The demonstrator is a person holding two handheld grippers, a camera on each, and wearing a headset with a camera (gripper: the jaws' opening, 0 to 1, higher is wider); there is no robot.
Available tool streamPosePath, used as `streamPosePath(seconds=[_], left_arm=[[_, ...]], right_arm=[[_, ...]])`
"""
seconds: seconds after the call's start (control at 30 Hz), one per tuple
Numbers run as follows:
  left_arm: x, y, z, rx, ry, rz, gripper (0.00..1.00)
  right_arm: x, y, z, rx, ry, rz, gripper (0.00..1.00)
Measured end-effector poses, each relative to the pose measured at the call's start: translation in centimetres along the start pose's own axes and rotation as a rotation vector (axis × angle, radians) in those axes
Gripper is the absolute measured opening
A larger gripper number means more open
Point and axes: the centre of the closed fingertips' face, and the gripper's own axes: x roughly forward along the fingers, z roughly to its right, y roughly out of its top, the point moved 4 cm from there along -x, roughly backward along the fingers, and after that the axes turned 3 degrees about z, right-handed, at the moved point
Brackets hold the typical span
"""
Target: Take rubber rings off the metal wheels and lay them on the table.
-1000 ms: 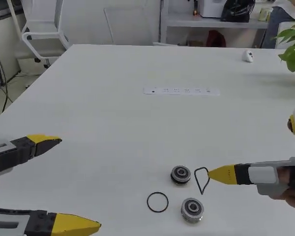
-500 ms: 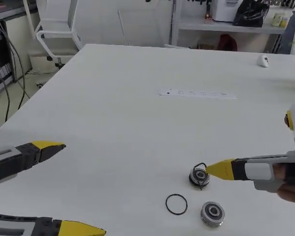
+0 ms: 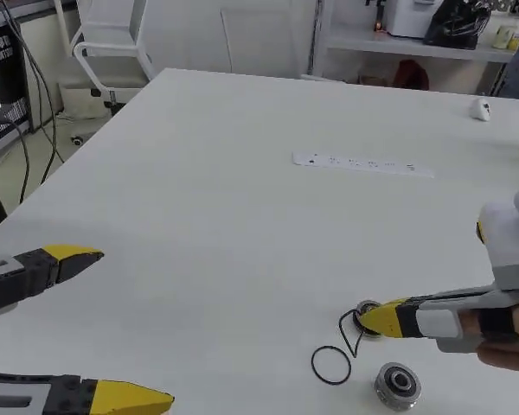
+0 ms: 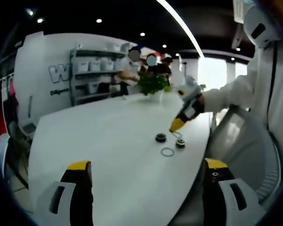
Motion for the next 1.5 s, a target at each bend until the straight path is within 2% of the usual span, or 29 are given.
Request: streamPosePath(seconds=[0.2, 0.3, 0.43, 0.8, 0.97, 1.03, 1.2, 1.5], left_arm=[[0.1, -0.5, -0.5, -0.01, 0.003, -0.001, 0.99], [0.2, -0.8, -0.7, -0.02, 0.008, -0.007, 0.99], [0.3, -1.0, -0.6, -0.029, 0.004, -0.007, 0.98], [0.3, -1.5, -0.6, -0.032, 0.004, -0.029, 0.98], [0.3, -1.3, -0.2, -0.022, -0.002, -0.03, 0.98], [0.3, -1.2, 0.0, -0.014, -0.004, -0.039, 0.98], [0.2, -0.7, 0.5, 0.006, 0.003, -0.037, 0.98], [-0.4, -0.2, 1.9, 0.019, 0.012, -0.034, 0.98]], right_arm=[[1.6, -0.8, 0.2, -0.004, 0.001, -0.044, 0.0], [2.4, -1.3, 0.4, -0.049, -0.016, -0.075, 0.0], [3.1, -1.5, 0.8, -0.066, -0.026, -0.085, 0.0], [4.4, -2.8, 1.4, -0.055, -0.027, -0.116, 0.0], [4.8, -3.3, 1.6, -0.048, -0.034, -0.13, 0.0], [5.0, -3.3, 1.1, -0.025, 0.002, -0.121, 0.0], [5.1, -3.6, 1.2, -0.025, -0.004, -0.13, 0.0], [3.9, -2.8, 0.9, -0.046, -0.005, -0.113, 0.06]])
